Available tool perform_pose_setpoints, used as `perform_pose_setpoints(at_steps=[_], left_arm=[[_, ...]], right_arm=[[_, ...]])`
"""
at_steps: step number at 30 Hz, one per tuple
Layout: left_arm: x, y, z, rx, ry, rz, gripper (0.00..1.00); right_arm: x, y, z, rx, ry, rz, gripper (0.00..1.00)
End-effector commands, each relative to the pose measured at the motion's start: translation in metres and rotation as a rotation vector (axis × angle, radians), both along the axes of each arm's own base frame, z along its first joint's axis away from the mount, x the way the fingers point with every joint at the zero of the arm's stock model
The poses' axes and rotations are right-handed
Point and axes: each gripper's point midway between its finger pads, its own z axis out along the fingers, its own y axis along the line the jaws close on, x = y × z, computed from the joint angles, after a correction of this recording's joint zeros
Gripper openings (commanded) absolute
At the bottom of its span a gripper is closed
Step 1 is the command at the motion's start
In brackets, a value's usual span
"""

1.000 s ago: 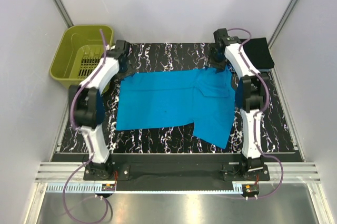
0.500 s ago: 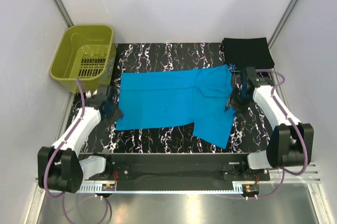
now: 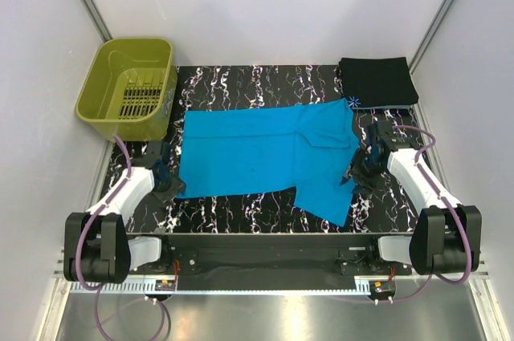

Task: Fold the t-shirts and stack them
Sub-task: Fold the tshirt

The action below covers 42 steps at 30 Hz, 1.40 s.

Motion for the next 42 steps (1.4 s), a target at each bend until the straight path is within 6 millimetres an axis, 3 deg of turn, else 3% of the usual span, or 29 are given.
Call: perform_pose_setpoints(at_steps=[1,7,13,16,19,27,39,42], left_arm=[[0.018,0.002,0.002,0.0,-0.053,0.039,0.49],[0.028,0.002,-0.005,-0.009,-0.043,0.023,0.43],[0.016,-0.001,-0.026,-0.026,0.025,0.039,0.33],[0.015,-0.001,-0.035,-0.03,0.055,0.029,0.14],[0.023,0.003,-0.03,0.0,0.04,-0.012,0.0],[0.031,0.005,0.0,0.021,-0.052,-0.081,0.0],[0.035,0.005,0.004,0.019,-0.059,-0.09,0.0],[0.037,0.004,0.006,0.019,-0.066,-0.094,0.0]], right_arm=[[0.009,0.005,0.007,0.037,-0.046,-0.015,0.52],[0.008,0.002,0.0,0.019,-0.026,-0.022,0.53],[0.01,-0.009,-0.008,-0.044,0.007,-0.077,0.59],[0.006,-0.009,-0.019,-0.047,0.061,-0.107,0.63],[0.0,-0.01,-0.031,-0.042,0.114,-0.135,0.64],[-0.002,-0.03,-0.06,-0.153,0.164,-0.187,0.47],[-0.001,-0.032,-0.092,-0.163,0.165,-0.232,0.43],[0.001,-0.032,-0.094,-0.164,0.172,-0.264,0.25]])
